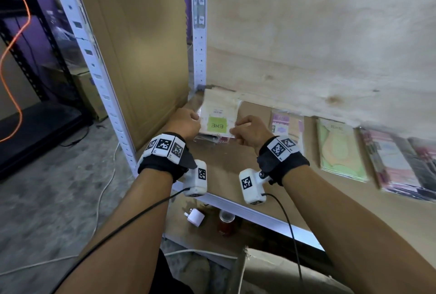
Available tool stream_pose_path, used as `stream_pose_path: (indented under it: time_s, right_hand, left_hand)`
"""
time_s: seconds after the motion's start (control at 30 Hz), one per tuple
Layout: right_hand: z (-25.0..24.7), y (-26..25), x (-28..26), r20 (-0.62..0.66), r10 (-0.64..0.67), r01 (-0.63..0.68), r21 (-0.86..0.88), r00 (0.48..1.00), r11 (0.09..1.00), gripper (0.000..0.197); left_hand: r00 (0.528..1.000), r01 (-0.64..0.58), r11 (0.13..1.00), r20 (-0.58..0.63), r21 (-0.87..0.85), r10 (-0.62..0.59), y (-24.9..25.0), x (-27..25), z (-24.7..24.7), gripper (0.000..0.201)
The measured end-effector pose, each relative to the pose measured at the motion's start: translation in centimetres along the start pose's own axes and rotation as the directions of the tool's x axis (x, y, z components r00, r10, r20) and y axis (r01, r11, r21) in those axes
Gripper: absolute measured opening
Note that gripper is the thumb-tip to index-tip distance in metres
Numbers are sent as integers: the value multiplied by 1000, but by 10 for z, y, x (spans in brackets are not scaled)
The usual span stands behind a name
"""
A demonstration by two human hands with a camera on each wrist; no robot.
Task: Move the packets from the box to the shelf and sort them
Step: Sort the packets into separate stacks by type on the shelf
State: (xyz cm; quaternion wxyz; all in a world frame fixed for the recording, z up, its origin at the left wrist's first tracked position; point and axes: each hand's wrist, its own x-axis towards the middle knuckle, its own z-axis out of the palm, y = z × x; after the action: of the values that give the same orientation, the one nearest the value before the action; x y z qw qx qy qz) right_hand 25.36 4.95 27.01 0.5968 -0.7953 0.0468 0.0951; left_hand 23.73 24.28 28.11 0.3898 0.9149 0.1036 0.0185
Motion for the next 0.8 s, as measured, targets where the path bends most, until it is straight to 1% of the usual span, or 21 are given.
stream_pose_path:
  time_s: [0.03, 0.1, 0.2, 0.3, 0.37, 0.43, 0.5, 0.63, 0.67, 0.73, 0.77, 0.8]
  right_hand:
    - [-4, 1, -1, -7, 6, -6, -5, 1000, 1000, 22]
    - [-12, 4, -4, -2, 24, -24, 12, 1000, 1000, 18]
    - [-26, 6, -9, 36, 45, -45, 2, 998, 999, 14]
    - [-42, 5, -16, 48, 76, -78, 48, 996, 996, 14]
    - [-52, 5, -21, 47, 95, -99, 98, 994, 990, 18]
    - [-61, 5, -24, 35, 100, -104, 124, 994, 987, 17]
    - [-69, 5, -28, 40, 97, -102, 160, 994, 982, 12]
    - [-79, 7, -36, 85, 75, -98, 312, 994, 945, 17]
    - [-81, 7, -38, 100, 60, -92, 354, 993, 931, 15]
    - [-86, 5, -42, 118, 28, -77, 431, 993, 899, 5]
    - [-89, 4, -44, 121, 10, -66, 470, 993, 880, 2]
    - [-92, 2, -46, 124, -9, -55, 503, 992, 863, 3]
  left_hand:
    - [1000, 1, 1000, 14, -17, -1, 2, -2, 0, 15]
    - [999, -19, 998, 48, -54, 22, 6, -7, 3, 33]
    - [990, -122, 991, 61, -55, 125, 16, -15, 9, 46]
    - [981, -162, 983, 97, -82, 170, 25, -20, 14, 58]
    - [978, -166, 983, 111, -82, 175, 31, -21, 18, 57]
    - [975, -184, 979, 113, -87, 193, 36, -23, 22, 50]
    - [968, -224, 971, 94, -82, 232, 40, -24, 28, 45]
    - [953, -299, 954, 46, -9, 299, 50, -28, 31, 36]
    - [951, -309, 951, 33, 3, 309, 52, -29, 30, 33]
    - [930, -360, 931, -50, 51, 363, 58, -30, 30, 28]
    - [911, -395, 915, -97, 76, 401, 61, -31, 30, 25]
    - [887, -431, 896, -135, 103, 442, 64, -32, 29, 21]
